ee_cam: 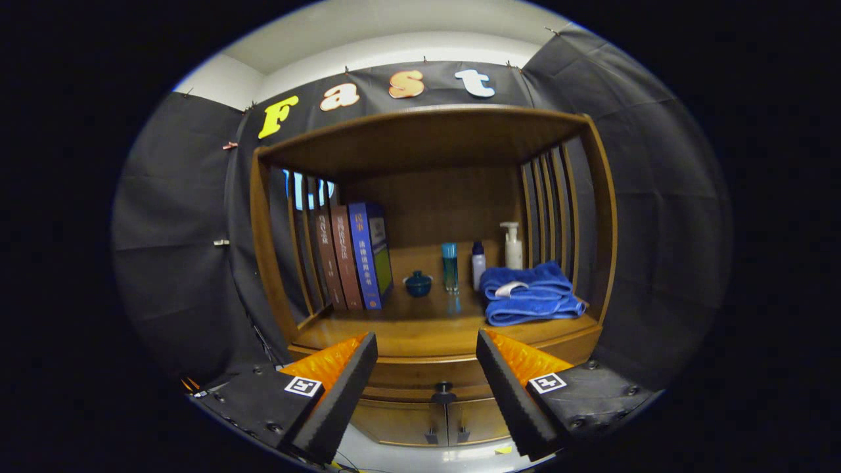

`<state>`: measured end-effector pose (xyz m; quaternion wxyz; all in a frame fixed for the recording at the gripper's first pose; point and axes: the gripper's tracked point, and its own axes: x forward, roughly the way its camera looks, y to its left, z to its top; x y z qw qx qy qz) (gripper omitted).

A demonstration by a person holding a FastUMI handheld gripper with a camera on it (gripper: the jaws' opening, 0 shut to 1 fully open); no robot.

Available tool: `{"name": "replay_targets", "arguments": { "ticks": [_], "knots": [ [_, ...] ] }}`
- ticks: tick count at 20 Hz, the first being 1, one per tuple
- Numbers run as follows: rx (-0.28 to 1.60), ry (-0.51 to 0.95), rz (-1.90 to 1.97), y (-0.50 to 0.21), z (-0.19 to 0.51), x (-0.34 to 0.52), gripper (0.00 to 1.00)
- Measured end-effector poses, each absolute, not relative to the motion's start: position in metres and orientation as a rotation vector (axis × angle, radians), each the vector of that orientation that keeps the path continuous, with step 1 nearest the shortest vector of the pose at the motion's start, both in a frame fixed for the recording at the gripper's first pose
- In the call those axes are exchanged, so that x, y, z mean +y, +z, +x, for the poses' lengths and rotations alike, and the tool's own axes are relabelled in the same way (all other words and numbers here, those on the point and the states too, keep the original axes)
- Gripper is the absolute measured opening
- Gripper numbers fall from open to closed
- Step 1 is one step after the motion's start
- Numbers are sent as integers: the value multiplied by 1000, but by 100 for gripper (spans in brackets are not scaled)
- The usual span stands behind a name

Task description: Pull open the drawer, take out the items inside it, and place them on the countertop above the cabinet.

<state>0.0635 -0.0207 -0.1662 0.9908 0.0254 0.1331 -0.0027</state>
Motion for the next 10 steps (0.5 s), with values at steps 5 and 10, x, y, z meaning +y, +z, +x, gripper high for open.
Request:
{"name": "replay_targets", "arguments": {
  "ticks": [5, 10],
  "knots": [
    [361, -23, 61, -227, 86, -27, 99],
    [462, -47, 54, -282, 96, -33, 99]
  ]
}}
